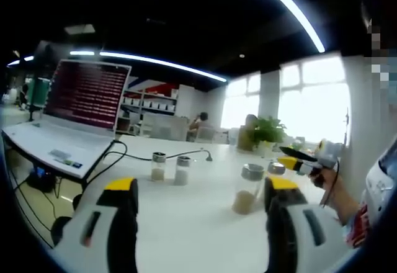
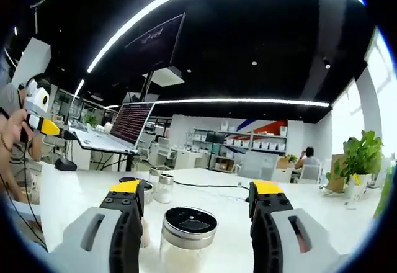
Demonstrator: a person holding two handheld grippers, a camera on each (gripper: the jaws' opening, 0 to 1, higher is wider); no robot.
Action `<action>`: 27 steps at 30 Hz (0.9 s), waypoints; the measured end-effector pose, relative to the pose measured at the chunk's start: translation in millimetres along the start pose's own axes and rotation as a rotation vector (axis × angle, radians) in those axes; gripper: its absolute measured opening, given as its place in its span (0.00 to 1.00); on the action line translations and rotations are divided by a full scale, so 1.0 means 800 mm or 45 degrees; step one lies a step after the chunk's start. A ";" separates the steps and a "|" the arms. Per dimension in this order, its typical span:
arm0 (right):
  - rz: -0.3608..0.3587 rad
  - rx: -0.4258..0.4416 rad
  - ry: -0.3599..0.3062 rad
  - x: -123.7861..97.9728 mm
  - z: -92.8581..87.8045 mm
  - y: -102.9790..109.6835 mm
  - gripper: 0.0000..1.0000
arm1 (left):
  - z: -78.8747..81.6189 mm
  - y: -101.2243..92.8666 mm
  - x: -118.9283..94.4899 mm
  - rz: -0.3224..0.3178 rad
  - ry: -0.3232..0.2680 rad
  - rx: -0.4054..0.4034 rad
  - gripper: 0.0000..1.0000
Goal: Rotate the seasoning bottle until the label or dispensing opening points toward the visible target arrow and the bottle remains upright within the marked orientation range
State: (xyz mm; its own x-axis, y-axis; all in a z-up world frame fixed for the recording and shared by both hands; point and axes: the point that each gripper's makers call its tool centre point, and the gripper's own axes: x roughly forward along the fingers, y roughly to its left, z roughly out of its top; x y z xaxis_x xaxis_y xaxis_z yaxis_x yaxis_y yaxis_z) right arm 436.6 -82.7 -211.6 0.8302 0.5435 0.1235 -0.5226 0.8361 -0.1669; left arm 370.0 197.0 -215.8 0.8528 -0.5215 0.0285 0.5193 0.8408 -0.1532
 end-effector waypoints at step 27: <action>0.791 0.287 0.003 -0.002 -0.027 -0.002 0.67 | -0.001 -0.008 0.002 -0.039 0.009 0.024 0.81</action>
State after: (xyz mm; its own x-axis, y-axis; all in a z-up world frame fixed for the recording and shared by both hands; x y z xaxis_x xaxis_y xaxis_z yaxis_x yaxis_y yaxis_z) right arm 440.5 -86.2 -233.0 0.3614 0.9299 0.0678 -0.9321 0.3621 0.0028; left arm 368.0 190.5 -215.4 0.8359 -0.5483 0.0259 0.5465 0.8268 -0.1334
